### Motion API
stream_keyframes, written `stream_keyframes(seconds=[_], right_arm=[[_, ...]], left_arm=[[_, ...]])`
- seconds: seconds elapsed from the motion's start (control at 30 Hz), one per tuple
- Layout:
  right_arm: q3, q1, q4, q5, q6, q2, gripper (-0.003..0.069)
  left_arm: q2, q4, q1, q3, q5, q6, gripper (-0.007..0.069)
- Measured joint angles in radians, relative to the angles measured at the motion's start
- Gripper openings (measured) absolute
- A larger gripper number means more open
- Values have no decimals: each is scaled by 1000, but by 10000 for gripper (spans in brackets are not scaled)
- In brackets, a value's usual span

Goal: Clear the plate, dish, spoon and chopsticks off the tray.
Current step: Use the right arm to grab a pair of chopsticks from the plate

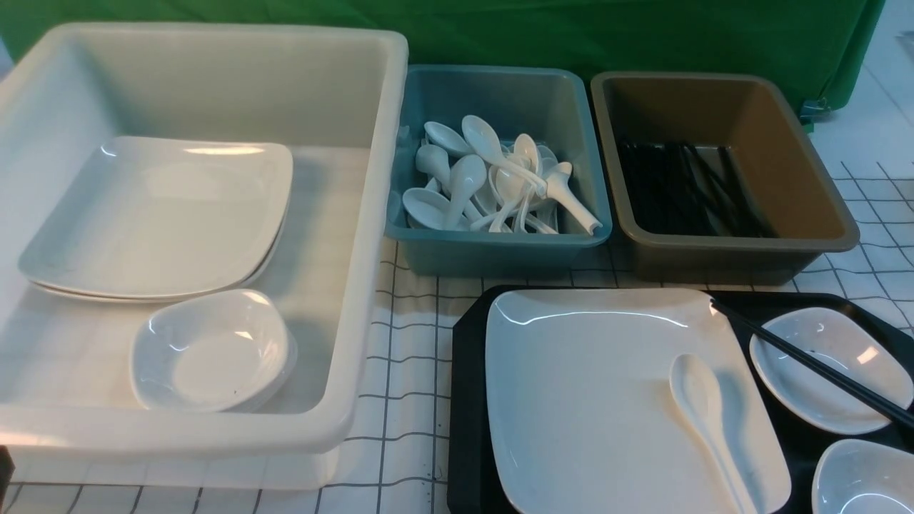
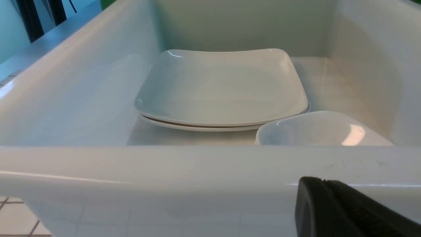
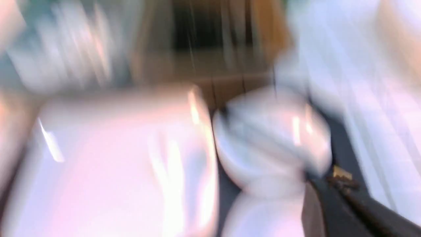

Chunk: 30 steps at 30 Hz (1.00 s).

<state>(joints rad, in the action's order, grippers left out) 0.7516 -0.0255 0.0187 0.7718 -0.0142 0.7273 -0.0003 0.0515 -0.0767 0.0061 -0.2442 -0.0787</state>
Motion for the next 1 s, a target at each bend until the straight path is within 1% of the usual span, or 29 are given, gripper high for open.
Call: stream_keyframes(seconds=[0.03,0.13,0.17,0.3,0.4,0.47,0.5,0.57,0.6,0.67,0.7,0.73,0.77,0.8,0.83,0.9,0.93,1.0], right_arm=[[37,0,11,115,23,114,30],[89,0,16,264,65,363,30],[101,0,16,286,73,431,30],[185,0,17,282,83,641,30],[271,0,17,244,88,740,31],[323,0,18,209,105,789,45],[352,0,18,185,120,816,70],[381,0,18,153,144,849,144],[390,2,18,135,169,869,213],[396,10,18,118,209,895,309],[397,20,18,101,240,918,385],[397,30,18,91,252,931,421],[397,30,18,88,255,934,429],[397,48,18,66,285,956,479],[397,52,18,63,290,958,484],[397,86,46,34,340,990,512],[397,91,57,34,341,992,512],[397,122,140,14,342,1020,517]], left_arm=[[0,0,0,0,0,0,21],[0,0,0,0,0,0,21],[0,0,0,0,0,-2,21],[0,0,0,0,0,-1,21],[0,0,0,0,0,-1,21],[0,0,0,0,0,-1,21],[0,0,0,0,0,-1,21],[0,0,0,0,0,-1,21],[0,0,0,0,0,-1,21],[0,0,0,0,0,-1,21],[0,0,0,0,0,-1,21],[0,0,0,0,0,-1,21],[0,0,0,0,0,-1,21],[0,0,0,0,0,-1,21],[0,0,0,0,0,-1,21],[0,0,0,0,0,1,21],[0,0,0,0,0,1,21],[0,0,0,0,0,0,21]])
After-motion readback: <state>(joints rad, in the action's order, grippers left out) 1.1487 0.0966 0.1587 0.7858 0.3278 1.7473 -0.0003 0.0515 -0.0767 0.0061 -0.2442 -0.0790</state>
